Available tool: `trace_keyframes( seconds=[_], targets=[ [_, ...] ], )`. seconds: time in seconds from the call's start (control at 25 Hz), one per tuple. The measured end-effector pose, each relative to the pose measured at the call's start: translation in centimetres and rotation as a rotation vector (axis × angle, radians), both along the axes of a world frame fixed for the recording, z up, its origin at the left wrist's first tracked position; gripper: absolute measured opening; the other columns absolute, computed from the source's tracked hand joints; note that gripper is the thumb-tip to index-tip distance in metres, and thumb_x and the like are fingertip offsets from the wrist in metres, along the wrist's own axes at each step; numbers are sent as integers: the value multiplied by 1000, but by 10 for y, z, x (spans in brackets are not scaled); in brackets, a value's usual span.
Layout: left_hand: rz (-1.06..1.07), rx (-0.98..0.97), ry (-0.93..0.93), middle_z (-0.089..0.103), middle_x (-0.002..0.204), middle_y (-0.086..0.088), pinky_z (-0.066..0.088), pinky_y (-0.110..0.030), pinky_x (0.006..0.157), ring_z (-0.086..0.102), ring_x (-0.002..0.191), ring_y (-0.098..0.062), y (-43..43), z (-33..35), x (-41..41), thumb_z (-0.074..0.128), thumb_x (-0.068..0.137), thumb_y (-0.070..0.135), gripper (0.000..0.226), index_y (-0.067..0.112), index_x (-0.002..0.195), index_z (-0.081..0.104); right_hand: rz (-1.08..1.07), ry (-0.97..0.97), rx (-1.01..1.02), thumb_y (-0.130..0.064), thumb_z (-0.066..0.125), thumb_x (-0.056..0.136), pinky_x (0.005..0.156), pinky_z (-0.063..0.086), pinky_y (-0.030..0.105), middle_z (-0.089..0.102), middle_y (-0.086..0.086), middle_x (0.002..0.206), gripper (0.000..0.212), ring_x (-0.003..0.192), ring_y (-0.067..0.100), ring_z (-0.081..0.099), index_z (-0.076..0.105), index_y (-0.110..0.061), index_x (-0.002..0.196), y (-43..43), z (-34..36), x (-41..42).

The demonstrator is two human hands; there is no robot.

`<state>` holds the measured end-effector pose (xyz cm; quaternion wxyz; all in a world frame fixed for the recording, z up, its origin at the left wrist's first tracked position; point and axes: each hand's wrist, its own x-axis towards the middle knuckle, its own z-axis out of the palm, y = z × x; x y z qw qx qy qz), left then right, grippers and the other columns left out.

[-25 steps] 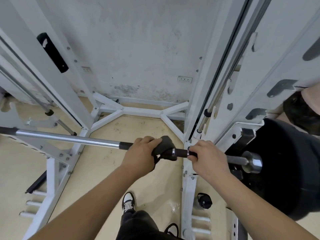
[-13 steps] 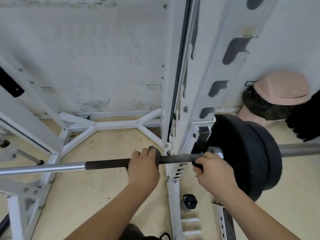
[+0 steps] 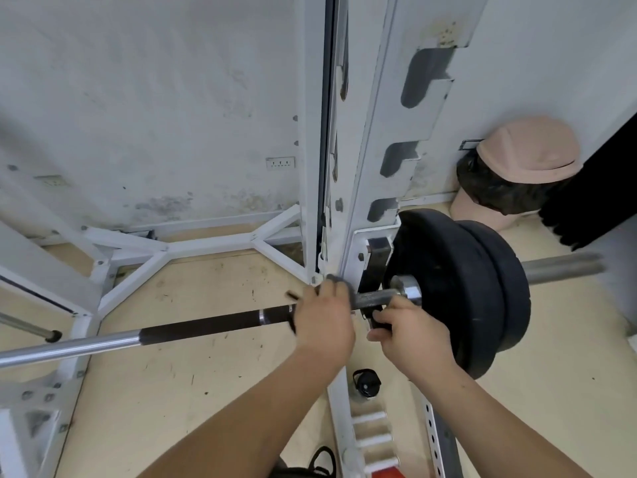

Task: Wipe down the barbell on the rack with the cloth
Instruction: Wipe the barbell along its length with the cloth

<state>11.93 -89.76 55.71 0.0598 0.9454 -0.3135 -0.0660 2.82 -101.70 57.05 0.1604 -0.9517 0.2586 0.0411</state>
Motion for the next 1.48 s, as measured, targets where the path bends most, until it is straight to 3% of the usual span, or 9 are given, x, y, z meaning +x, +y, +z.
trace_keyframes(
  seconds=[0.16, 0.32, 0.4, 0.52, 0.76, 0.92, 1.12, 1.32, 1.48],
  targets=[
    [-245, 14, -37, 52, 132, -5, 50, -41, 89, 49, 113, -30, 22, 4, 11, 57, 93, 24, 52, 18, 142, 44, 28, 11, -4, -36, 62, 93, 70, 54, 29, 70, -9, 94, 15, 91, 17, 66, 75, -29, 97, -3, 34, 1],
    [-140, 35, 29, 58, 110, 4, 48, -33, 72, 55, 90, -18, 63, 20, 29, 54, 88, 40, 32, 23, 114, 62, 44, -542, -337, -23, 75, 85, 81, 55, 38, 69, 0, 109, 22, 107, 24, 62, 77, -18, 106, -31, 69, -19],
    [-118, -147, 82, 60, 108, 5, 46, -31, 70, 56, 85, -17, 47, 34, 22, 56, 85, 41, 33, 24, 112, 64, -12, -504, -422, -25, 75, 84, 91, 53, 46, 66, 7, 123, 40, 117, 31, 58, 72, -15, 122, -48, 70, -27],
    [-325, -313, -6, 62, 110, 1, 49, -35, 75, 59, 97, -22, -9, 33, 4, 64, 81, 36, 42, 21, 120, 60, -203, -392, -369, -29, 76, 84, 71, 58, 39, 59, 0, 136, 52, 114, 28, 61, 63, -21, 133, -57, 60, -30],
    [-526, -105, -30, 59, 116, -4, 51, -38, 85, 55, 108, -27, -46, 13, 1, 51, 81, 40, 63, 18, 140, 54, -303, -457, -386, -21, 73, 81, 54, 49, 30, 62, -4, 131, 48, 99, 26, 63, 66, -22, 129, -51, 47, -23],
    [-535, 9, -85, 59, 101, 0, 48, -37, 75, 57, 92, -27, 14, 4, 27, 61, 73, 43, 46, 33, 117, 68, -317, -478, -427, -20, 71, 82, 51, 47, 27, 62, -3, 130, 47, 97, 26, 62, 66, -21, 129, -48, 44, -23],
    [-575, 2, -208, 55, 84, -4, 46, -39, 62, 54, 79, -28, 15, -15, 20, 81, 60, 24, 24, 21, 83, 74, -339, -455, -389, -17, 69, 84, 59, 52, 34, 61, -1, 133, 48, 104, 28, 61, 64, -18, 132, -42, 45, -19],
    [-578, -45, -285, 54, 91, -4, 39, -40, 69, 52, 84, -30, 28, -18, 29, 79, 63, 20, 33, 24, 95, 72, -175, -430, -456, -18, 66, 84, 119, 32, 53, 52, 14, 148, 53, 146, 36, 36, 59, -5, 135, -11, 48, -13],
    [-456, -88, -216, 56, 84, -3, 43, -38, 62, 54, 73, -30, 111, -14, 53, 79, 64, 26, 24, 28, 88, 73, -68, -311, -112, -30, 65, 89, 90, 57, 41, 53, -2, 135, 40, 128, 21, 52, 63, -20, 128, 40, 11, -10]
  ],
)
